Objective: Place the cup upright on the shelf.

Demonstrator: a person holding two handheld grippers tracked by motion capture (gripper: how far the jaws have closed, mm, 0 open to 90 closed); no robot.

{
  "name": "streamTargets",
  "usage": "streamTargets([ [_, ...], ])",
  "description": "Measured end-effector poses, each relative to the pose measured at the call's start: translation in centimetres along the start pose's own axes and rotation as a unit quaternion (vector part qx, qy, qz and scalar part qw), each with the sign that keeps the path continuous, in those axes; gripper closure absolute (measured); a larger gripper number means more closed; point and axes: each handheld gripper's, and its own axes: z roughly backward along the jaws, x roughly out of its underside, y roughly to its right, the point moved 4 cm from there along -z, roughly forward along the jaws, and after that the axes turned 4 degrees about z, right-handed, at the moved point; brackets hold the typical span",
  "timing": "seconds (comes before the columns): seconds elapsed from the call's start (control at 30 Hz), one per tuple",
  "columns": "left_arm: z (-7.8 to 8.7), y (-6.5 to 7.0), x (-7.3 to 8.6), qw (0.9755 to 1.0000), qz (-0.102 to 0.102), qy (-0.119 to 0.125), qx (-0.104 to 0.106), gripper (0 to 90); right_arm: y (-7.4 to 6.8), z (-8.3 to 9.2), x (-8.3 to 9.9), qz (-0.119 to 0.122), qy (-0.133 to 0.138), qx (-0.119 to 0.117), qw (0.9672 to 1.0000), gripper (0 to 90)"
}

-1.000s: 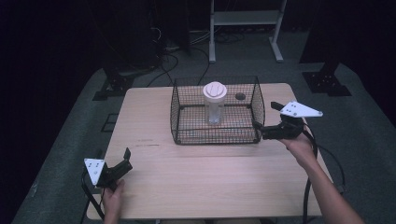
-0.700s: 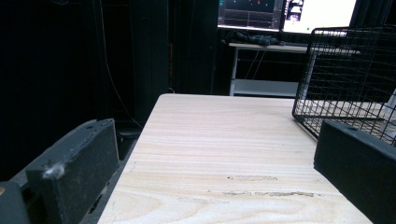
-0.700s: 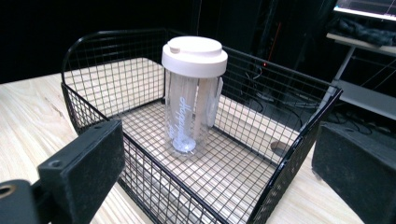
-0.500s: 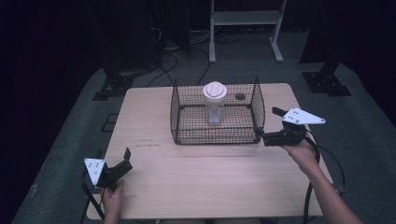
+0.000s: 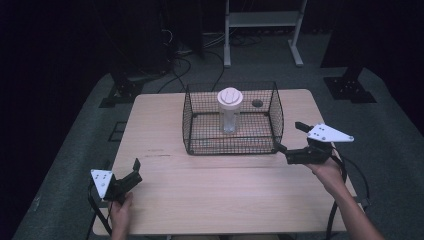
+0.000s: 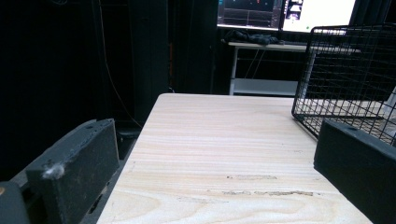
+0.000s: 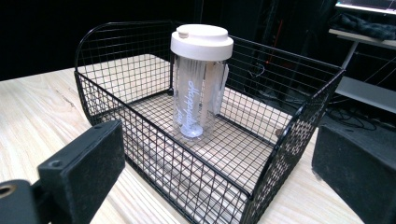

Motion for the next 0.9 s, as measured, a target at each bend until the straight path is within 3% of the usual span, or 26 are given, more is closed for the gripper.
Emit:
streamTargets([
  [0.9,0.0,0.1,0.0,1.0000,-0.008,0.001,-0.004,0.0,-0.5,2.6,3.5,-0.022,-0.005,0.012,0.9997,2.0],
])
